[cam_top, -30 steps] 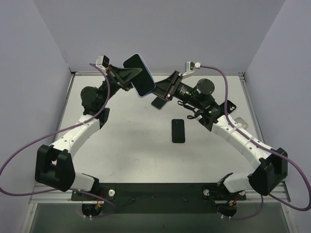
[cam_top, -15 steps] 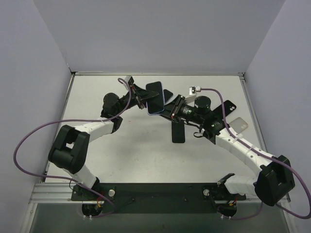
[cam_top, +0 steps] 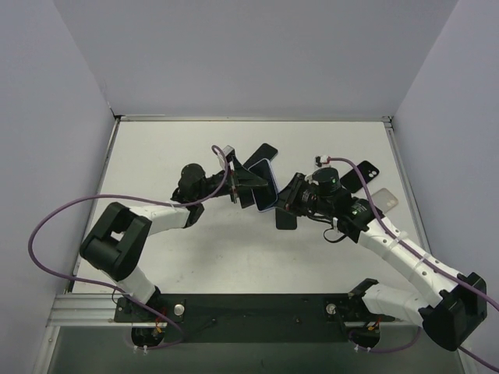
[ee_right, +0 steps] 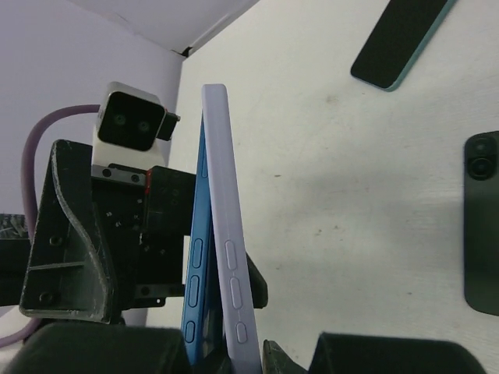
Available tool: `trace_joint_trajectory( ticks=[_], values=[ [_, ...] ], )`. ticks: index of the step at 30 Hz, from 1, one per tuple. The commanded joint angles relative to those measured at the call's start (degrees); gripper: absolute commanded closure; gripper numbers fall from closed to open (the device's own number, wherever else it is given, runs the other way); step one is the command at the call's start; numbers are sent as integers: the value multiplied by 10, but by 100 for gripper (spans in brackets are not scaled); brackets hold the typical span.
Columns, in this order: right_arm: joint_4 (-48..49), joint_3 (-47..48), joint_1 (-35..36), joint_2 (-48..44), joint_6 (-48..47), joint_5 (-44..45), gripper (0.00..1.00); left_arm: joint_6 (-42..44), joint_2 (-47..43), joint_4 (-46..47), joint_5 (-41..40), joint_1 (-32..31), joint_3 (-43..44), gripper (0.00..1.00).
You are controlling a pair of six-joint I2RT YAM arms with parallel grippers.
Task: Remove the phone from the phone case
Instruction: Remove the phone case from the phone.
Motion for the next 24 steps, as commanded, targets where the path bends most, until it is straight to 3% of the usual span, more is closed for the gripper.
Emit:
trace_joint_trajectory(
  ticks=[1,5,7,14,24],
  values=[
    [-122,33,-10,-4,-72,197,100,68,-38,1,56,7,3,15],
    [-154,51,14,11,-112,250,100,184,-85,-174,42,22,7,14],
    [-163,74,47,39,-128,284,100,254,-114,-309,21,34,13,14],
    [-236,170,141,180,-177,378,100,355,-168,-559,-70,81,24,14],
    [-238,212,205,274,-211,346,100,373,-151,-587,-76,96,-1,16]
  ],
)
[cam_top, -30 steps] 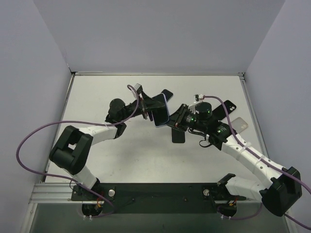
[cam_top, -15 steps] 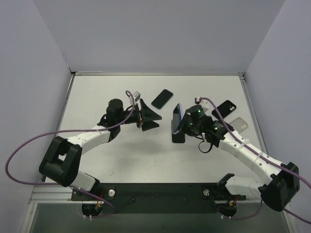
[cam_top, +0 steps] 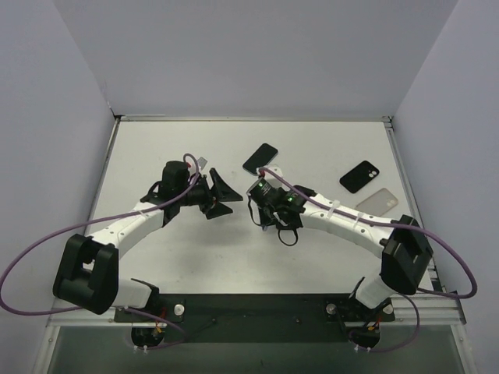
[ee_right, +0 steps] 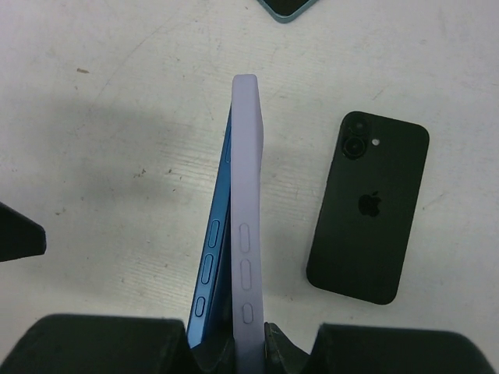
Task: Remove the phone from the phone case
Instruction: Remove the phone case from the phone.
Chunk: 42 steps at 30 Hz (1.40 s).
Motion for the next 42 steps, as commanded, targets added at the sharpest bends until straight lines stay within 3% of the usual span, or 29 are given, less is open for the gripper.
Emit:
trace_joint_trajectory(
  ticks=[1,6,8,11,25,28,32,42],
  values=[
    [-2,32,37,29,-28,29,100,24,10,-15,-5,3,-3,16],
    [43,-7,52,57,-23,9,100,31,11,-17,-2,6,-7,16],
    [63,-24,54,62,-19,14,89,32,10,-17,2,9,-7,17],
    [80,-35,55,71,-17,22,86,34,9,-17,5,12,-10,17],
    [166,-56,64,214,19,-42,88,34,-10,-20,7,15,-31,17],
    [170,-57,62,224,24,-56,87,41,-10,-26,5,16,-35,17],
    [171,-53,55,216,19,-105,100,61,-6,-53,-10,16,-32,17],
    [153,-58,53,199,0,-128,100,68,57,-73,-86,32,29,19]
  ],
)
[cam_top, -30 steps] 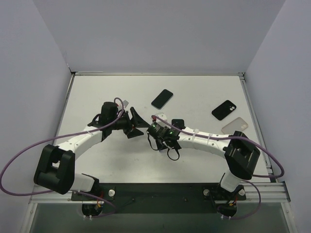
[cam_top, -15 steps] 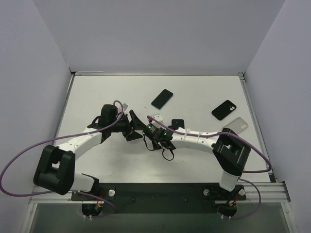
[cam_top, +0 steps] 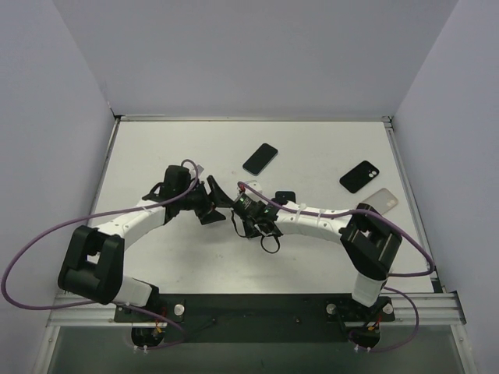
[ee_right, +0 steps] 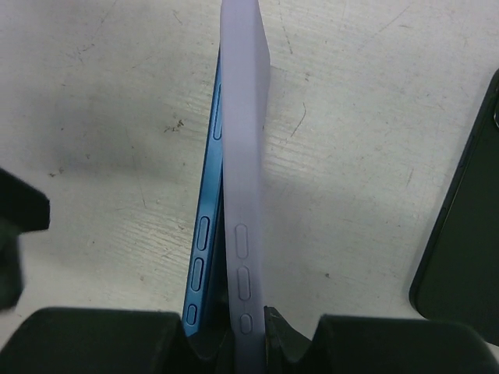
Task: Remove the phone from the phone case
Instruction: Remove the phone case from the phone.
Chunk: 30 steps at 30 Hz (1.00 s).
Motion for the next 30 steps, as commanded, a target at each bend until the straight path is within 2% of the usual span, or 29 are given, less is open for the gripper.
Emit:
trace_joint_trajectory(
  ticks=[1,9,12,21,25,30],
  values=[
    [23,-38,8,53,8,-93,100,7,47,-13,-57,22,67,19],
    [5,-39,18,37,3,-77,100,40,248,-62,-67,36,226,21],
    [0,-37,20,31,1,-74,100,60,286,-94,-66,28,258,23],
    [-20,-6,19,43,-9,-67,100,112,296,-126,-74,-25,264,27],
    [-28,13,15,55,-10,-62,84,106,288,-107,-69,-38,226,28],
    [-43,51,2,66,-20,-66,82,100,267,-76,-59,-40,185,30]
  ],
)
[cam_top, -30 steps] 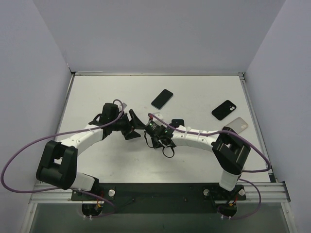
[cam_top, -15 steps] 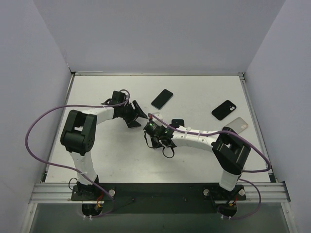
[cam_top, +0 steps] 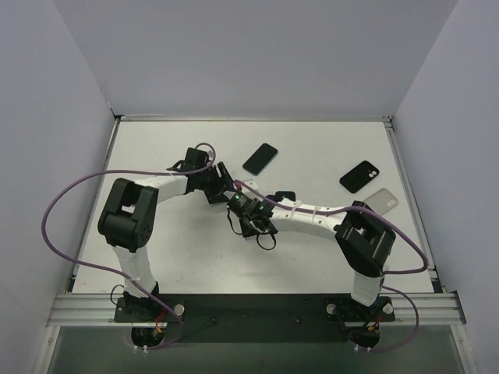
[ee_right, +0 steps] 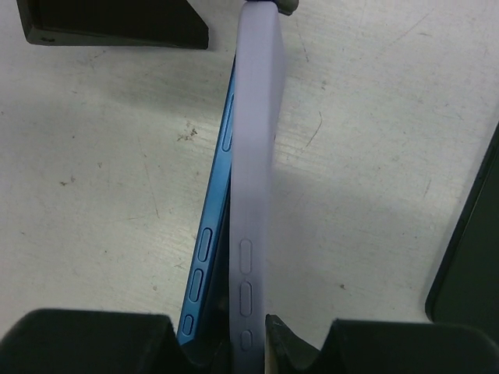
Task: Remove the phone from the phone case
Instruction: Remove the phone case from the phone.
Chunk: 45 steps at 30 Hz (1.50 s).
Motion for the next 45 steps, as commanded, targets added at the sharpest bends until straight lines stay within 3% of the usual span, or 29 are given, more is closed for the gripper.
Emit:
trace_joint_trajectory(
  ticks=[1,11,17,22,27,33,45],
  values=[
    [-24,22,-3,50,-25,-56,82,19,-20,-33,44,-35,-48,30],
    [-9,33,-63,49,-9,-100,82,22,-36,-27,45,-41,-71,31],
    [-12,73,-72,68,-7,-138,87,18,-39,-18,49,-51,-80,32],
    [-37,97,-79,79,4,-111,88,18,-43,-16,49,-56,-82,32],
    [-26,86,-77,43,9,-50,79,17,-48,-11,51,-54,-95,33],
    [5,62,-84,8,7,-27,77,22,-60,-17,52,-52,-96,34],
    [-4,107,-103,75,-5,-82,86,28,-103,-16,69,-70,-128,35]
  ],
)
